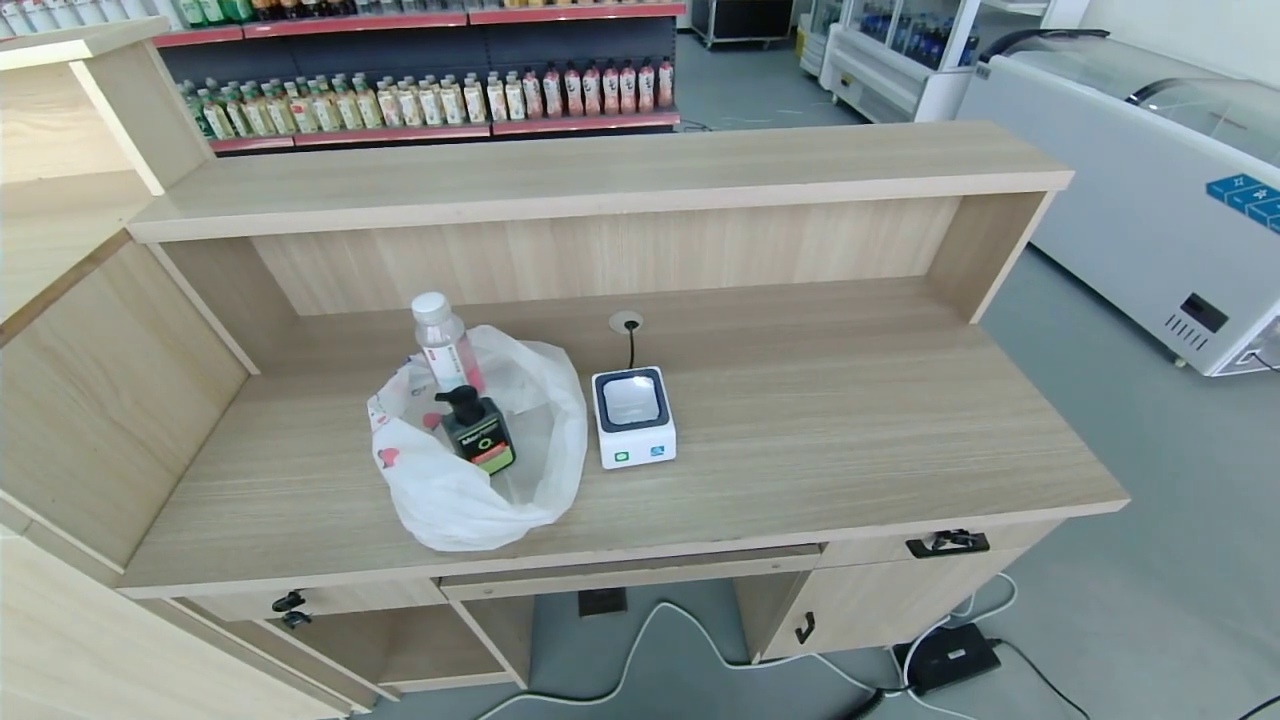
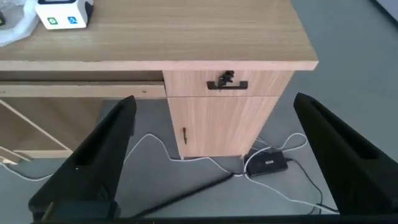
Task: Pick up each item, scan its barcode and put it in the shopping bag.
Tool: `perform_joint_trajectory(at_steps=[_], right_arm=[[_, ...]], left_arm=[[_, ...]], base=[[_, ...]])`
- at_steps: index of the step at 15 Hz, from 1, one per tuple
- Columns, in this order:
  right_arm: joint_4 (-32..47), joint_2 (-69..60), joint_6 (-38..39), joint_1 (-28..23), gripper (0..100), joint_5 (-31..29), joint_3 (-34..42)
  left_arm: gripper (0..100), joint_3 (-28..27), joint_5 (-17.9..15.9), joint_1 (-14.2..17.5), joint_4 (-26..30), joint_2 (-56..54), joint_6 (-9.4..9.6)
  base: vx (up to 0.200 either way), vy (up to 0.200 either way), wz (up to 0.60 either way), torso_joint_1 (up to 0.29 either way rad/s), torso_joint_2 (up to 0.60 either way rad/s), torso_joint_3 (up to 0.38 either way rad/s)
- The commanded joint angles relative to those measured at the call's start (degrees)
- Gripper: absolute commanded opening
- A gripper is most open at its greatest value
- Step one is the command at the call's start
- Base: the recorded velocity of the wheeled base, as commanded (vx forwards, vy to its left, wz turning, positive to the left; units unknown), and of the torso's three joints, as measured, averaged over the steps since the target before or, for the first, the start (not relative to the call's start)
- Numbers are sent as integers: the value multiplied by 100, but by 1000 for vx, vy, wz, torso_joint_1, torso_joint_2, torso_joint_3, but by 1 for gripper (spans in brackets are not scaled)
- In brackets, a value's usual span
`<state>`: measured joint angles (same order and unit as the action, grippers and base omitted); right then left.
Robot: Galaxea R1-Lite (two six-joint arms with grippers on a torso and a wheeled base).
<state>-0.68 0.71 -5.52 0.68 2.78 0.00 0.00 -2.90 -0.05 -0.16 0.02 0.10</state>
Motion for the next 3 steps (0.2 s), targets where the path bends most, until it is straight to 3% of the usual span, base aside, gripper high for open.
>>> perform_joint_trajectory(at_steps=[1,3], right_arm=[[-2,-53,-10,2,100,3,0],[-2,-53,-10,2,100,3,0]], left_arm=[[100,0,0,-4,-2,-2,-1],[100,0,0,5,-2,-2,-1]], base=[[0,0,0,0,0,0],[0,0,0,0,0,0]])
